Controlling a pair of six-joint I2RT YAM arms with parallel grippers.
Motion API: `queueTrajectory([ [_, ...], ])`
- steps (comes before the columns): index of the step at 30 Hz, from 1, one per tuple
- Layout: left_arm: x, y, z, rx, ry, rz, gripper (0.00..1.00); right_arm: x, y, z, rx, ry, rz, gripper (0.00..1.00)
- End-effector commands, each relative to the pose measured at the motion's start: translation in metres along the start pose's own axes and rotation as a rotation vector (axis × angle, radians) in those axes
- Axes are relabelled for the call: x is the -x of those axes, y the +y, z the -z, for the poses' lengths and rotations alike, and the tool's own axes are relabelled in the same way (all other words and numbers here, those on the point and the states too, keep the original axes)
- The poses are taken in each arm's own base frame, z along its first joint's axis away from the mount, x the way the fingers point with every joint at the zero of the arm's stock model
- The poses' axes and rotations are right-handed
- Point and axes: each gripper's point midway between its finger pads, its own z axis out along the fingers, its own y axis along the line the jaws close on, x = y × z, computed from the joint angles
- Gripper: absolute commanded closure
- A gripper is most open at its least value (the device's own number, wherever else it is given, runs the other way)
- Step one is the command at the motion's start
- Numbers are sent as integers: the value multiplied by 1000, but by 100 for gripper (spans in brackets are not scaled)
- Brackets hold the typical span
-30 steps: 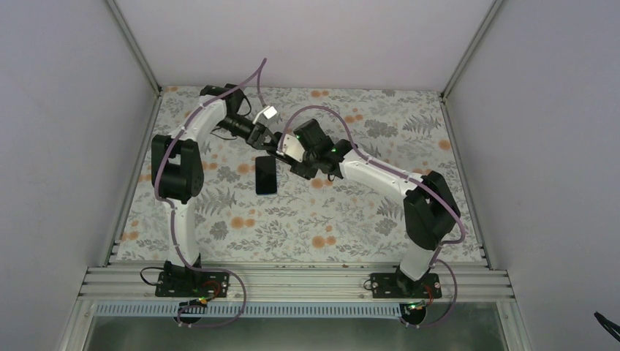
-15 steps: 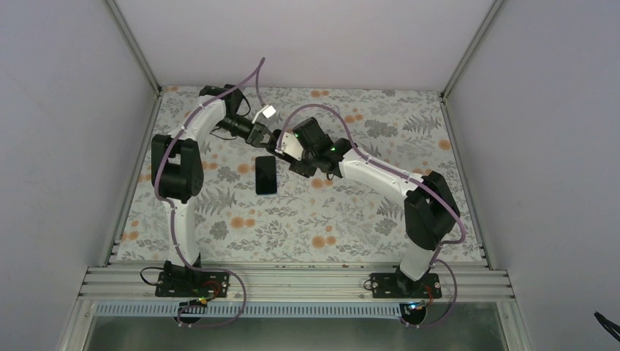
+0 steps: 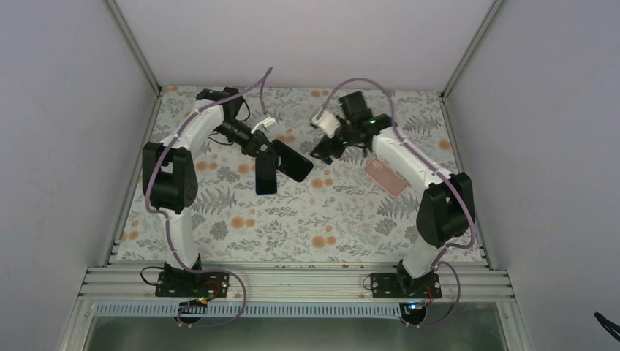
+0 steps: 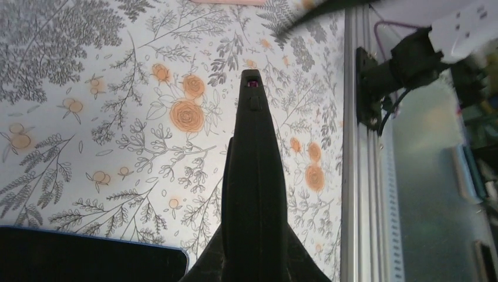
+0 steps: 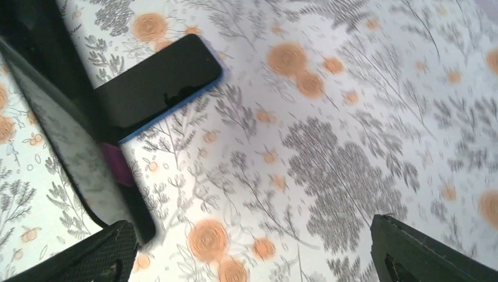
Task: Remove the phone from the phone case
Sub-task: Remove the phone case from the phone.
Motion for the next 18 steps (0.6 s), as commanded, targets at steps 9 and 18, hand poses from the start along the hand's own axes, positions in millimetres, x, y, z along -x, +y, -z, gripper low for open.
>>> queueTrajectory([
  [9, 13, -62, 6, 247, 5, -443, 98, -17, 18, 31, 379, -131, -123, 8],
  [18, 12, -53, -2, 241, -2, -432, 98, -33, 26, 23, 409, -98, -111, 17],
])
